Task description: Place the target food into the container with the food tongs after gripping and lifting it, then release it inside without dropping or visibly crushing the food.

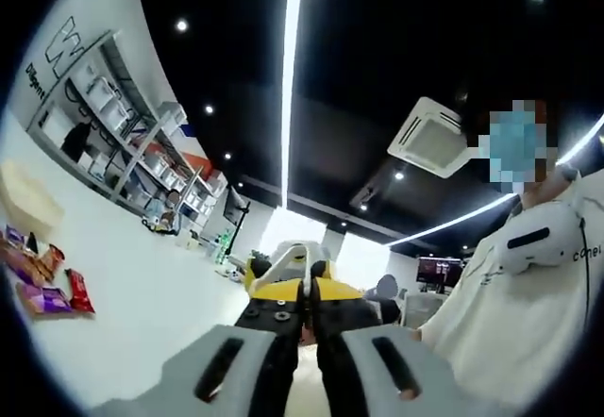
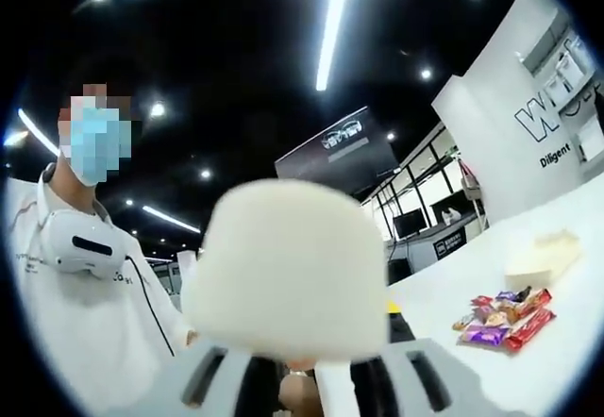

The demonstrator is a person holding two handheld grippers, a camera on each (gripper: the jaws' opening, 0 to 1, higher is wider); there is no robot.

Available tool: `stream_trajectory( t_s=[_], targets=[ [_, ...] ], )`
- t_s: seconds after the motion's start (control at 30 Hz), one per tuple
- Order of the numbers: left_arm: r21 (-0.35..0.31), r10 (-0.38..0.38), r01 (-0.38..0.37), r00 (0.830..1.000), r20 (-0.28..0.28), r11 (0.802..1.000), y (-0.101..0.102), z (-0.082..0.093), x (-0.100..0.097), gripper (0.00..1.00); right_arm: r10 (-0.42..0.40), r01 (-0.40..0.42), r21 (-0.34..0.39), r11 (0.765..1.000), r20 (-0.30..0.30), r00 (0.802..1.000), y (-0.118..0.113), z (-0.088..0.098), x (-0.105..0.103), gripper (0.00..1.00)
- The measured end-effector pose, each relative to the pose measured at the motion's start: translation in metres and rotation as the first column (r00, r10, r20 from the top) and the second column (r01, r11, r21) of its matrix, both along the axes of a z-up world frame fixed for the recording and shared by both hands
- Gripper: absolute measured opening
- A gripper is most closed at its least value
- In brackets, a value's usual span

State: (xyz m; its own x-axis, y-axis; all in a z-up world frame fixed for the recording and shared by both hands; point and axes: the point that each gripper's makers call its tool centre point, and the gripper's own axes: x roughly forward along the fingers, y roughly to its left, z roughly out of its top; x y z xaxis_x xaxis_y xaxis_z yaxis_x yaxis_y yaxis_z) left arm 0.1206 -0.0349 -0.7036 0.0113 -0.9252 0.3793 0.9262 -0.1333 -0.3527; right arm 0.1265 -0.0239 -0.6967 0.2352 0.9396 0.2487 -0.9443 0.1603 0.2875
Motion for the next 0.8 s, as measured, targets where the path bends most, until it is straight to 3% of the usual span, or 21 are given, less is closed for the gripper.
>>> stream_trajectory(
  t_s=[0.33,0.47,0.8],
  targets=[
    [0.031,0.099,-0.099,0.995,0.002,0.995,0.013,-0.005,0.021,0.06,-0.057,0.057,-0.014,0.998,-0.002,0.998,-0.013,-0.007,0.012,0.19],
    [0.105,0.185,-0.187,0.982,0.027,0.977,0.021,-0.018,0.037,0.12,-0.071,0.070,-0.047,0.996,-0.015,0.997,-0.018,-0.016,0.017,0.19],
    [0.244,0.266,-0.282,0.959,0.096,0.928,0.031,-0.052,0.051,0.18,-0.118,0.111,-0.148,0.983,-0.039,0.992,-0.018,-0.048,0.030,0.20]
  ],
)
